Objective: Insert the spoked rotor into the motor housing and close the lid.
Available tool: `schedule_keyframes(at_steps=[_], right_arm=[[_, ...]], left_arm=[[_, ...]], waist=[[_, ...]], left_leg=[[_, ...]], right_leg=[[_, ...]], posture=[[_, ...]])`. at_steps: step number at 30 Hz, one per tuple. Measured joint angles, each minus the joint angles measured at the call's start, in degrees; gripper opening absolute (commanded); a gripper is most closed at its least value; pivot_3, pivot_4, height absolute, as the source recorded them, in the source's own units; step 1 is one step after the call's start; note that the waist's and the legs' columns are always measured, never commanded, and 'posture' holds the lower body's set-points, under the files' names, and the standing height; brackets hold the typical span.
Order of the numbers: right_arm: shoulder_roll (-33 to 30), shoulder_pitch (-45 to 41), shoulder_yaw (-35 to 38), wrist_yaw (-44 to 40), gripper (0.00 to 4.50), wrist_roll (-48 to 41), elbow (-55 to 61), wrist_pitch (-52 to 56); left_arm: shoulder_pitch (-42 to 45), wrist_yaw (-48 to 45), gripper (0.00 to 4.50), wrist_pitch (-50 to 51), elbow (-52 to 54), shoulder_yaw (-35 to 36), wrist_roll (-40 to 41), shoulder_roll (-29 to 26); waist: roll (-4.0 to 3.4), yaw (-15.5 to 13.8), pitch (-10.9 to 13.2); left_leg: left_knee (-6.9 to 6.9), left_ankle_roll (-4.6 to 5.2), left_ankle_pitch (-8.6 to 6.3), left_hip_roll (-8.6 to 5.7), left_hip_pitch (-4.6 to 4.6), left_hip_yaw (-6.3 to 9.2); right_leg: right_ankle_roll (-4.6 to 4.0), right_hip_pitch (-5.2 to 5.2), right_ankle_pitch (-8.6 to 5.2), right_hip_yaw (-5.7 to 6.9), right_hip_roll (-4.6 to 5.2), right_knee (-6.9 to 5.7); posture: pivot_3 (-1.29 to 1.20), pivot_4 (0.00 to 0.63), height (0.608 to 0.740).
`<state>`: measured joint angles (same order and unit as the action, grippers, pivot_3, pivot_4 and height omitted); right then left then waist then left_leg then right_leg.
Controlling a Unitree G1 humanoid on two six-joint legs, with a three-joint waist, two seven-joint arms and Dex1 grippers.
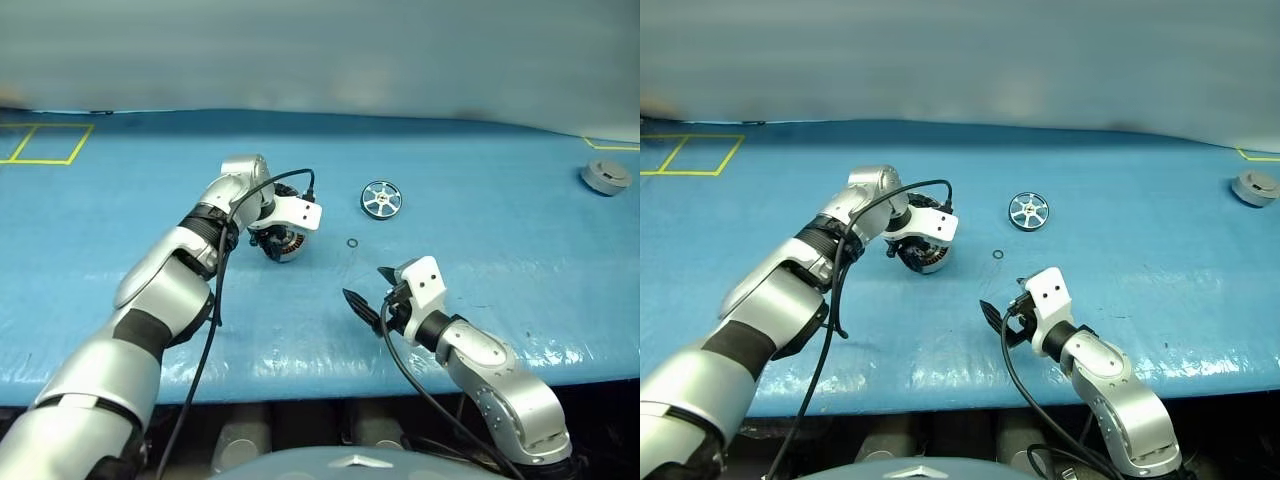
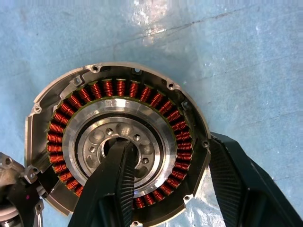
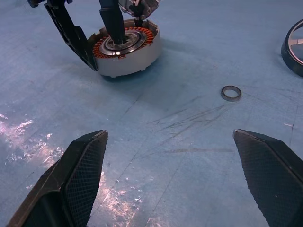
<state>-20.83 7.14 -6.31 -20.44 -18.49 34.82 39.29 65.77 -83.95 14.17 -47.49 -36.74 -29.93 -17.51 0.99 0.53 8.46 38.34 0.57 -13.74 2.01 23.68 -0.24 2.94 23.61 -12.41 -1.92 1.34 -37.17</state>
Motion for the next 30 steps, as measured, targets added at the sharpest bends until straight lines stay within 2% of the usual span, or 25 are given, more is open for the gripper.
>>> schedule_keyframes(at_steps=[13, 24, 30], right_arm=[[0.0, -1.0, -0.5, -0.8, 4.5, 0.0, -0.8, 0.0], [0.1, -1.4, -0.6, -1.4, 4.5, 0.1, -2.0, -0.1], [0.2, -1.5, -0.8, -1.7, 4.5, 0.2, -2.8, -0.4]], left_arm=[[-9.5, -7.2, 1.98, 18.6, 24.8, -0.5, 4.3, -3.2], [-10.6, -7.5, 1.98, 31.1, 35.6, -6.1, 12.5, -6.4], [-10.5, -7.0, 1.98, 31.8, 36.5, -7.0, 13.5, -6.8]], waist=[[-0.18, 0.2, -0.1], [-0.18, 0.2, -0.1], [-0.19, 0.2, -0.1]], left_leg=[[0.01, 0.0, 0.01, 0.03, -0.07, -0.03], [0.01, 0.01, 0.01, 0.03, -0.04, -0.05], [0.01, 0.0, 0.01, 0.05, -0.05, -0.05]], right_leg=[[-0.08, 0.0, -0.06, -0.07, -0.05, -0.08], [-0.08, 0.07, -0.06, -0.11, -0.06, -0.08], [-0.1, 0.08, -0.08, -0.11, -0.09, -0.09]], posture=[[0.0, 0.15, 0.74], [0.0, 0.15, 0.74], [0.0, 0.15, 0.74]])
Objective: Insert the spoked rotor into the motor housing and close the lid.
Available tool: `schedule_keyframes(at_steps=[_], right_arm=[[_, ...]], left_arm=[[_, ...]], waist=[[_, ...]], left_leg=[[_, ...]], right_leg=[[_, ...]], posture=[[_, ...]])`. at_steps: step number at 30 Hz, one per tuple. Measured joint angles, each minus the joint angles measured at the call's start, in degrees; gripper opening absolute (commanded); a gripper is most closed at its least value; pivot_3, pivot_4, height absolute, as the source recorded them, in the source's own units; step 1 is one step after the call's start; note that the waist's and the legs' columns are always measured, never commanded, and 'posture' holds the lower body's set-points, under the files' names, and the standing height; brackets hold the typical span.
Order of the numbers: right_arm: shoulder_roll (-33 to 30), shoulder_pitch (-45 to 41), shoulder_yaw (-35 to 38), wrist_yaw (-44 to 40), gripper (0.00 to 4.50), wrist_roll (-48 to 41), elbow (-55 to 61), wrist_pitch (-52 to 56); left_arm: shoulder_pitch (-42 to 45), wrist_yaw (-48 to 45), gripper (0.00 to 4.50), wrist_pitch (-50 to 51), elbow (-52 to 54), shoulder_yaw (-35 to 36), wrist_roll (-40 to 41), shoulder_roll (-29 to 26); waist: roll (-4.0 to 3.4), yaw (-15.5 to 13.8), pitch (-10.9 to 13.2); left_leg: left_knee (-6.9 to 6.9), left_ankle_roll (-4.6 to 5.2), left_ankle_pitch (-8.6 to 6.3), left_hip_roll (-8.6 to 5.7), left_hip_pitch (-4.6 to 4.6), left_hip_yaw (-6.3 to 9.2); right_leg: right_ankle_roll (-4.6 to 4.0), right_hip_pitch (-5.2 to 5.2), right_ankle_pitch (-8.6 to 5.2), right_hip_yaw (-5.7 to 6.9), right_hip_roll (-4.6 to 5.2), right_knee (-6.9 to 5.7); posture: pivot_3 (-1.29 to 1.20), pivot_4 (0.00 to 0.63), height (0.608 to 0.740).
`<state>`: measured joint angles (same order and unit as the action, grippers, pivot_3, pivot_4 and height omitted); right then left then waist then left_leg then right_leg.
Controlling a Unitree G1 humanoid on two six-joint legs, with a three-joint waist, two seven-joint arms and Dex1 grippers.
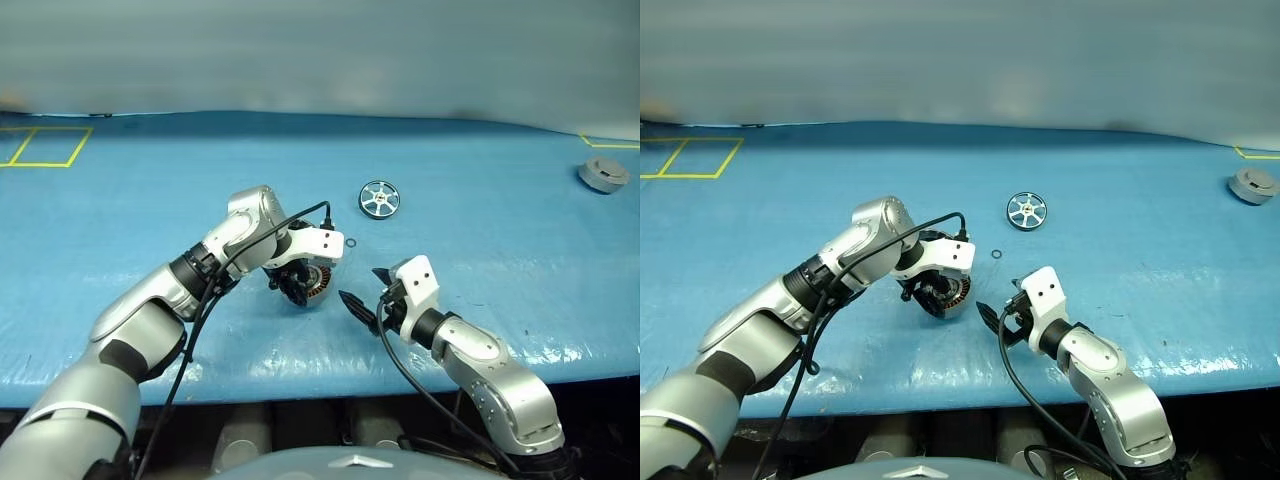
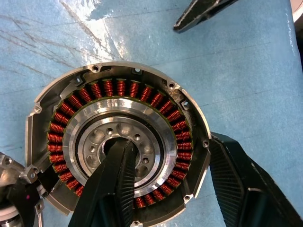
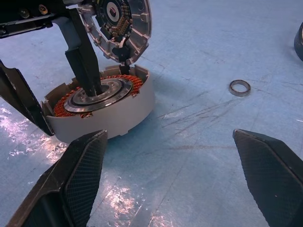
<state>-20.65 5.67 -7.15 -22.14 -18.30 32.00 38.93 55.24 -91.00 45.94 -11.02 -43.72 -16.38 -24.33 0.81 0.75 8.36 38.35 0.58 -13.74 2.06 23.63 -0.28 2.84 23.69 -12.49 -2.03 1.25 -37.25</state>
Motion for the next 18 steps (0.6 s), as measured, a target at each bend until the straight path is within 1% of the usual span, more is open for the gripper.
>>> schedule_keyframes(at_steps=[2, 6, 7, 8, 15, 18], right_arm=[[0.1, 0.0, -0.3, -0.1, 4.5, 0.1, 0.0, -0.1], [0.2, 0.0, -0.3, -0.1, 4.5, 0.2, 0.0, -0.6], [0.3, 0.0, -0.3, -0.1, 4.5, 0.2, 0.0, -1.0], [0.4, 0.0, -0.3, -0.1, 4.5, 0.2, 0.0, -1.0], [0.5, 0.0, -0.2, -0.1, 4.5, 0.2, -0.1, -1.2], [0.5, 0.0, 0.1, -0.3, 4.5, 0.1, -0.1, -1.2]], left_arm=[[0.2, 0.3, 2.72, 0.5, -0.1, 0.0, 0.6, 0.1], [0.7, 0.9, 3.97, 1.2, -0.3, -0.2, 1.9, 1.3], [0.9, 1.1, 4.35, 1.4, -0.4, -0.2, 2.2, 1.6], [1.2, 1.3, 4.46, 1.4, -0.5, -0.2, 2.6, 1.7], [3.1, 2.0, 4.46, 2.3, -0.1, -0.1, 4.7, 1.1], [4.1, 1.5, 4.46, 3.1, 1.7, -0.1, 6.3, -0.2]], waist=[[0.0, -0.1, 0.0], [0.02, -0.1, 0.0], [0.02, 0.0, 0.0], [0.02, 0.0, 0.0], [0.02, 0.1, 0.0], [0.02, 0.1, 0.0]], left_leg=[[0.0, 0.0, 0.0, -0.01, 0.01, 0.0], [0.02, 0.0, 0.0, -0.02, 0.06, -0.01], [0.01, 0.0, 0.0, -0.02, 0.05, -0.02], [0.01, 0.0, 0.0, -0.01, 0.05, -0.01], [0.0, 0.0, 0.0, 0.0, 0.05, -0.03], [0.0, 0.0, 0.0, 0.0, 0.06, -0.03]], right_leg=[[0.0, 0.0, -0.01, 0.0, 0.01, 0.0], [0.01, 0.03, -0.01, -0.05, 0.01, 0.01], [0.01, 0.04, -0.01, -0.06, 0.0, 0.01], [0.01, 0.04, -0.01, -0.06, -0.02, 0.01], [0.01, 0.08, -0.01, -0.1, -0.04, -0.01], [0.01, 0.1, -0.01, -0.12, -0.04, -0.01]], posture=[[0.0, 0.15, 0.74], [0.0, 0.15, 0.74], [0.0, 0.15, 0.74], [0.0, 0.15, 0.74], [0.0, 0.15, 0.74], [0.0, 0.15, 0.74]])
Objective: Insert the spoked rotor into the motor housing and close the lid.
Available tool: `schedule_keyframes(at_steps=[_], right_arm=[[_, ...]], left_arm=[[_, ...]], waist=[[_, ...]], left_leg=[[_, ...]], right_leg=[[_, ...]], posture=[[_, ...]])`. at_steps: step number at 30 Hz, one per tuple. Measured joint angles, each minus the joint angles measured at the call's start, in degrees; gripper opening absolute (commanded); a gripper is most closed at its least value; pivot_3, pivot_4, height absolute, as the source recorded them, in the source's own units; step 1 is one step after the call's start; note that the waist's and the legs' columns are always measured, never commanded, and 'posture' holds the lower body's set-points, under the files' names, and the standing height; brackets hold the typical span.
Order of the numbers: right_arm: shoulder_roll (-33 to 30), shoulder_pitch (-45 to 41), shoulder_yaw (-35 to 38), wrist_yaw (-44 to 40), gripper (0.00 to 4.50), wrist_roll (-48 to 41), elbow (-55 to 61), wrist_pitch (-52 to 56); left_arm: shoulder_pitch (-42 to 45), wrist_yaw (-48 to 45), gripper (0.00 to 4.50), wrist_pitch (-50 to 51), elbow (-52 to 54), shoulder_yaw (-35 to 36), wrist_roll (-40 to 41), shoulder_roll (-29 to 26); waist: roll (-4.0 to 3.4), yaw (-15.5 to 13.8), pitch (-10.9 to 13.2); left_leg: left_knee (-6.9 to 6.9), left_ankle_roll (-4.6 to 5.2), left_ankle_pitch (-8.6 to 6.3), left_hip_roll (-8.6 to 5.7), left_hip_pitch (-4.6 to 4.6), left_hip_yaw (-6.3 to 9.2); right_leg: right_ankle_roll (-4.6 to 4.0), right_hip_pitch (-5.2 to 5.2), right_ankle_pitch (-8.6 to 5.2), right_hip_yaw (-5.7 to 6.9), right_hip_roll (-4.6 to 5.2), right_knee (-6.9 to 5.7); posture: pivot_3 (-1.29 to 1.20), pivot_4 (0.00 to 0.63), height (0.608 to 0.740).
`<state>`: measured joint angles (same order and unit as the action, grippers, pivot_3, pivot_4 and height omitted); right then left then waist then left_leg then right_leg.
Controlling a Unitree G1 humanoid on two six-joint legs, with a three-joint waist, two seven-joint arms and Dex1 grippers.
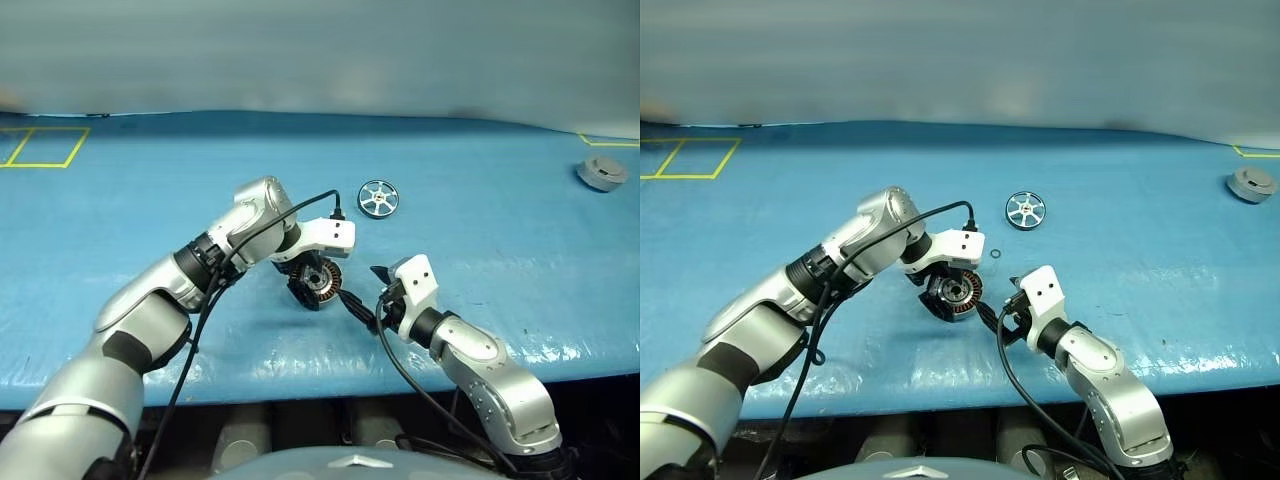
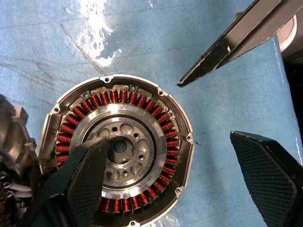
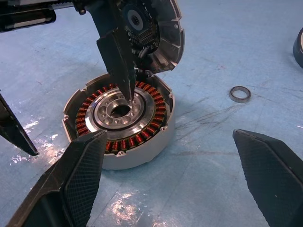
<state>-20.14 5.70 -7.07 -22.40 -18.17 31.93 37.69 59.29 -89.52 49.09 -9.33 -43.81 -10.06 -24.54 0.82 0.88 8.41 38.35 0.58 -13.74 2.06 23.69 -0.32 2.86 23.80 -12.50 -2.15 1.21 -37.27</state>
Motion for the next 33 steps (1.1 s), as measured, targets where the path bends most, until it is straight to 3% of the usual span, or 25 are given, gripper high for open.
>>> schedule_keyframes(at_steps=[6, 11, 14, 20, 27, 33], right_arm=[[-0.7, 0.3, 1.3, -0.2, 4.5, -0.2, 0.0, 0.0], [-2.2, 0.5, 3.5, -0.2, 4.5, -0.2, 0.0, 0.1], [-2.9, 0.6, 5.2, -0.2, 4.5, -0.1, -0.3, -0.1], [-3.5, -3.5, 4.9, -0.1, 4.5, 2.4, -6.4, -1.7], [-0.3, -14.5, 2.8, 0.5, 4.5, 6.4, -19.4, -6.5], [3.0, -21.4, -0.9, -1.9, 4.5, 8.2, -30.0, -10.9]], left_arm=[[0.4, -0.7, 4.46, 3.7, 8.9, 3.0, 5.5, -4.4], [-4.3, 1.0, 4.46, 9.5, 21.2, 15.4, 16.4, -5.3], [-13.8, 5.3, 4.46, 10.0, 28.3, 25.9, 23.8, -4.4], [-35.3, 21.7, 4.46, 2.7, 37.4, 40.0, 28.7, 2.3], [-61.4, 39.3, 4.46, -16.0, 43.1, 44.3, 26.0, 8.8], [-73.0, 46.5, 4.46, -29.3, 42.5, 44.2, 24.4, 11.5]], waist=[[0.0, 0.1, 0.0], [-0.04, 0.3, 0.0], [-0.05, 0.6, 0.0], [0.02, 0.6, 0.1], [0.25, 0.6, 0.2], [0.26, 0.4, 0.2]], left_leg=[[-0.03, 0.0, 0.0, 0.01, 0.0, 0.0], [-0.07, 0.0, 0.0, 0.0, -0.06, 0.0], [-0.13, 0.0, 0.0, 0.03, -0.17, -0.01], [-0.05, -0.04, 0.03, -0.02, -0.35, -0.15], [-0.09, -0.04, 0.06, 0.01, -0.81, -0.63], [-0.13, -0.02, 0.06, -0.01, -0.82, -0.86]], right_leg=[[0.0, 0.02, 0.0, -0.03, 0.0, -0.01], [0.04, 0.01, -0.03, -0.11, 0.02, 0.0], [0.03, 0.01, -0.03, -0.21, 0.0, -0.08], [0.01, -0.03, -0.04, -0.4, 0.06, -0.3], [-0.02, -0.24, -0.06, -0.59, 0.07, -0.53], [-0.02, -0.16, -0.06, -0.72, 0.15, -0.51]], posture=[[0.0, 0.15, 0.74], [0.0, 0.15, 0.74], [0.0, 0.15, 0.74], [0.0, 0.15, 0.74], [0.0, 0.15, 0.74], [0.0, 0.15, 0.74]])
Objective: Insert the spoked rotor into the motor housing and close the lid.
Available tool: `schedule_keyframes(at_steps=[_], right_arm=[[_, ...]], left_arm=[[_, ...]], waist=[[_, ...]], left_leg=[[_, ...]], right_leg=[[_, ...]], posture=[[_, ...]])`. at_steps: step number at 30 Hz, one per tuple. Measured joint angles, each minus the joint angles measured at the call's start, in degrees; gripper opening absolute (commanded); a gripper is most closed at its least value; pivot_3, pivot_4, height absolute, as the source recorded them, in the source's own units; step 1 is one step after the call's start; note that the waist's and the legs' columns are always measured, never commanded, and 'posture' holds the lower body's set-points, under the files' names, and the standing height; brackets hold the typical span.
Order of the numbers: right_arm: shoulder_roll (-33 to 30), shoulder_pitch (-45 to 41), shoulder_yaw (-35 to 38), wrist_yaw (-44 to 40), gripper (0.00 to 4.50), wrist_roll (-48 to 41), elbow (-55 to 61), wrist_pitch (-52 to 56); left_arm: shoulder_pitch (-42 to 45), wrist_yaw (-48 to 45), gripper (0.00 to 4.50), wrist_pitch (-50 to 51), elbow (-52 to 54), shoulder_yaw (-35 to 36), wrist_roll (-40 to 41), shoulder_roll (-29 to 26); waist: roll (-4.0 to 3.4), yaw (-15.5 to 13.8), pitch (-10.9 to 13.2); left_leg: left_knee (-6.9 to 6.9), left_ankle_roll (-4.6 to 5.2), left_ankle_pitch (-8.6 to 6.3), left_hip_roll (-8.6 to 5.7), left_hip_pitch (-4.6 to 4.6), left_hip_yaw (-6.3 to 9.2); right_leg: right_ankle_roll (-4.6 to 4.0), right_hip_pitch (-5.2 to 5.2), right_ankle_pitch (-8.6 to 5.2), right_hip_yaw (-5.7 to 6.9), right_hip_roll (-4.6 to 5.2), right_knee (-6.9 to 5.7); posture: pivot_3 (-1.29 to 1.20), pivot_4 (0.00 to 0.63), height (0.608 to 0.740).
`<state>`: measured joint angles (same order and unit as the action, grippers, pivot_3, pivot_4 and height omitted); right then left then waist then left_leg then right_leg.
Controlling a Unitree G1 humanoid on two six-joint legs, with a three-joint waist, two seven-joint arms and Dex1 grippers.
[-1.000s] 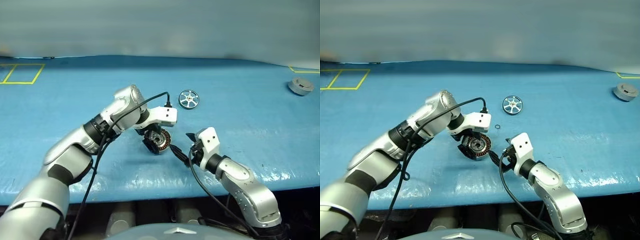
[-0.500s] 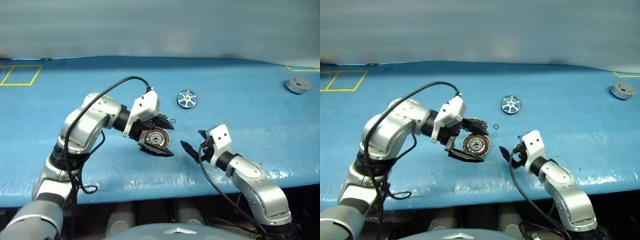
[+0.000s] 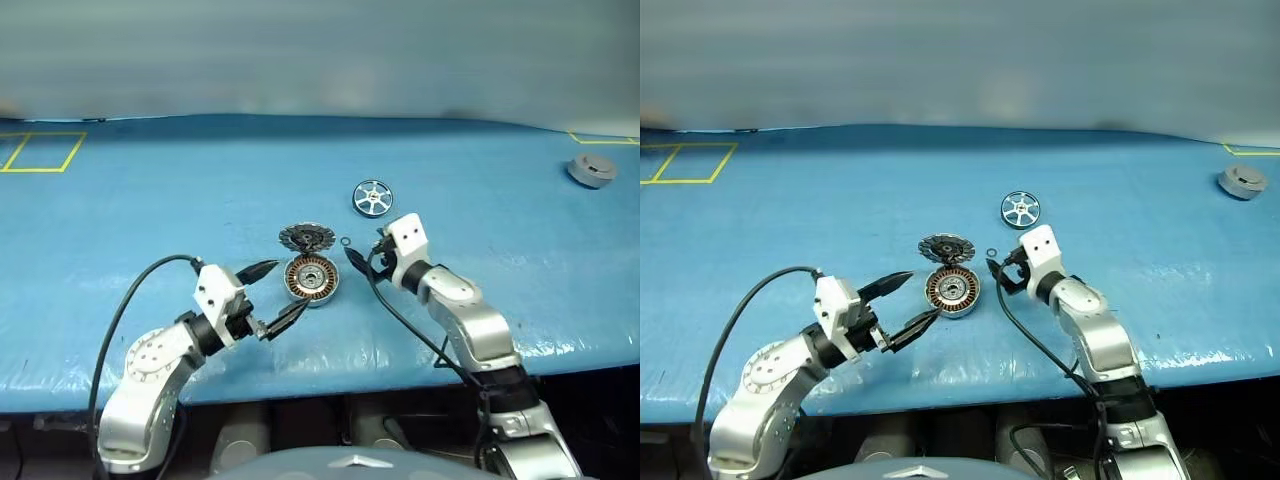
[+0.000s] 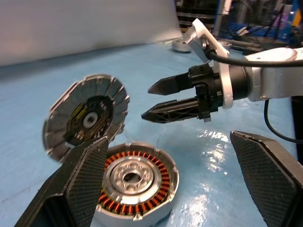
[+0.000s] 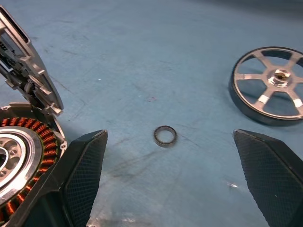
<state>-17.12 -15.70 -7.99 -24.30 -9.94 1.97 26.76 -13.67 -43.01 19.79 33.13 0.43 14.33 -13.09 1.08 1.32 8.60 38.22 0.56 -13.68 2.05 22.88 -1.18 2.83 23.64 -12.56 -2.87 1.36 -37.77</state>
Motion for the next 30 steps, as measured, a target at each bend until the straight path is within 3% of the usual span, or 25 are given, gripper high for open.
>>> schedule_keyframes(at_steps=[10, 25, 28, 30], right_arm=[[3.8, -8.0, -1.9, -2.5, 4.5, 3.7, -17.2, -8.2], [6.9, -8.8, -0.1, 1.0, 4.5, 6.3, -24.4, -12.5], [7.9, -8.8, 0.0, 1.8, 3.92, 6.6, -24.5, -12.5], [8.7, -8.9, -0.2, 2.3, 3.25, 7.0, -25.0, -12.9]], left_arm=[[-5.8, 5.7, 4.46, -10.8, -7.4, -0.2, -0.9, 0.6], [-6.1, 7.5, 4.46, -15.7, -13.9, -5.1, -2.9, -1.5], [-5.9, 8.4, 4.5, -15.9, -14.8, -5.0, -2.5, -0.7], [-5.6, 9.3, 4.5, -16.5, -15.1, -5.0, -2.6, -0.7]], waist=[[-0.01, 0.7, 0.0], [-0.03, 1.0, 0.0], [-0.03, 1.1, 0.0], [-0.03, 1.1, 0.0]], left_leg=[[-0.24, 0.0, 0.0, 0.02, 0.01, -0.14], [-0.31, 0.0, -0.01, 0.1, -0.04, -0.18], [-0.32, 0.01, -0.01, 0.1, -0.05, -0.17], [-0.33, 0.0, -0.01, 0.11, -0.05, -0.16]], right_leg=[[-0.02, 0.16, -0.01, -0.07, -0.03, 0.03], [-0.05, 0.21, -0.03, -0.11, -0.05, 0.03], [-0.05, 0.21, -0.03, -0.12, -0.05, 0.03], [-0.05, 0.21, -0.03, -0.11, -0.05, 0.03]], posture=[[0.0, 0.15, 0.74], [0.0, 0.15, 0.74], [0.0, 0.15, 0.74], [0.0, 0.15, 0.74]])
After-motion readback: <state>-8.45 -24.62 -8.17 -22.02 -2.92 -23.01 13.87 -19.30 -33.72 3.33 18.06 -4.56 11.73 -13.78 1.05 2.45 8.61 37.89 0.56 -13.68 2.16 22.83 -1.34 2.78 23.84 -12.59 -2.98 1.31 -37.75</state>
